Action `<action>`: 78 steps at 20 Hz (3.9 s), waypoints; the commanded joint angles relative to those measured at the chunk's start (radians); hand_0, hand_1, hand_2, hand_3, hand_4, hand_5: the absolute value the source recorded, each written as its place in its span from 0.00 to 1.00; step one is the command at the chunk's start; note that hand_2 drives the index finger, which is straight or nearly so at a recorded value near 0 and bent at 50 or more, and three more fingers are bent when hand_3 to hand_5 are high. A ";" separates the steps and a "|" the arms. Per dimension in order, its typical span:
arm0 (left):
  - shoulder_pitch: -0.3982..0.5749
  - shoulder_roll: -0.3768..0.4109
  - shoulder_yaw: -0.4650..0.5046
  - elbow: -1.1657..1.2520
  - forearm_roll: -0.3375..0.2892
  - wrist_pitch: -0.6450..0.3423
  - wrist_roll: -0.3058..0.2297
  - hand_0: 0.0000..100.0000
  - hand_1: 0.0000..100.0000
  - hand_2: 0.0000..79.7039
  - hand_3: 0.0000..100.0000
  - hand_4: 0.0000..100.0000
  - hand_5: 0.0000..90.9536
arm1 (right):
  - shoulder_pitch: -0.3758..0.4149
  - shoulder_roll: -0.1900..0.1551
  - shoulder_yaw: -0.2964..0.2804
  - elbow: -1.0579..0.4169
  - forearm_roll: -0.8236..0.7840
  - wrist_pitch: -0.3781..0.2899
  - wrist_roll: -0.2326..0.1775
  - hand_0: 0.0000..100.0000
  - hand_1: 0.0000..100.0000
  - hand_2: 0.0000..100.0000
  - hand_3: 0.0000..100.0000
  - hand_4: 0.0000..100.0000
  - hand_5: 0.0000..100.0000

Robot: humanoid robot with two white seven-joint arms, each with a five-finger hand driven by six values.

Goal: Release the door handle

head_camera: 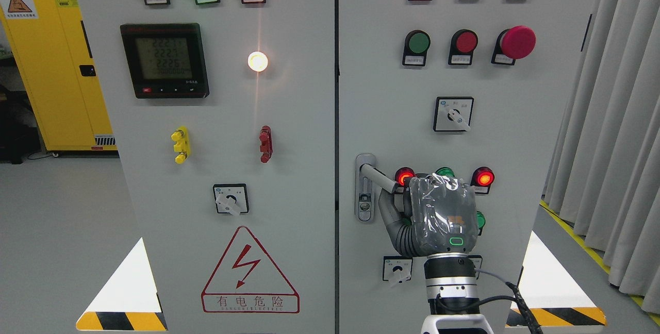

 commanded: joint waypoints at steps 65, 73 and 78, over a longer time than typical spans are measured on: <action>0.000 0.000 0.001 0.000 0.000 -0.004 0.000 0.12 0.56 0.00 0.00 0.00 0.00 | 0.242 -0.010 -0.350 -0.176 -0.207 -0.436 -0.175 0.62 0.35 0.00 0.06 0.08 0.03; 0.000 0.000 -0.001 0.000 0.000 -0.004 0.000 0.12 0.56 0.00 0.00 0.00 0.00 | 0.242 -0.005 -0.343 -0.194 -0.210 -0.439 -0.177 0.66 0.34 0.00 0.06 0.05 0.00; 0.000 0.000 -0.001 0.000 0.000 -0.004 0.000 0.12 0.56 0.00 0.00 0.00 0.00 | 0.242 -0.004 -0.341 -0.197 -0.210 -0.439 -0.175 0.67 0.34 0.00 0.06 0.04 0.00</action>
